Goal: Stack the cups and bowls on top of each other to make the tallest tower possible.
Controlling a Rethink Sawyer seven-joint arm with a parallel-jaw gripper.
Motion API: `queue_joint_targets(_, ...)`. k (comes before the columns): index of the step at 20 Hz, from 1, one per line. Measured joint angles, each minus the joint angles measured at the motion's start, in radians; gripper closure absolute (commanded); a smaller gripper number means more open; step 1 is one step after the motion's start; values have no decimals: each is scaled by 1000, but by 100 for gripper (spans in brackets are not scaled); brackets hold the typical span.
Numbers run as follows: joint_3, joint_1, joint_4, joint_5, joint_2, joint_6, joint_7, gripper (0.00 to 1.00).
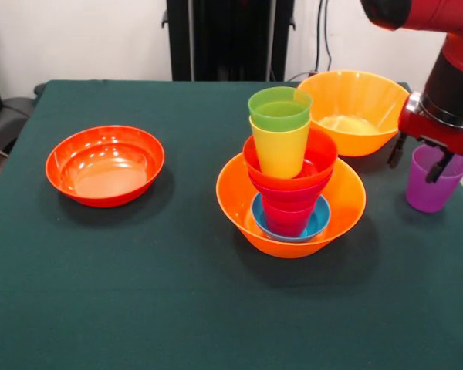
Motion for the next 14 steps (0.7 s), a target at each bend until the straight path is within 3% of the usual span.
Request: queue_joint_targets(14,96,-84,66,0,-63,-57,0,0)
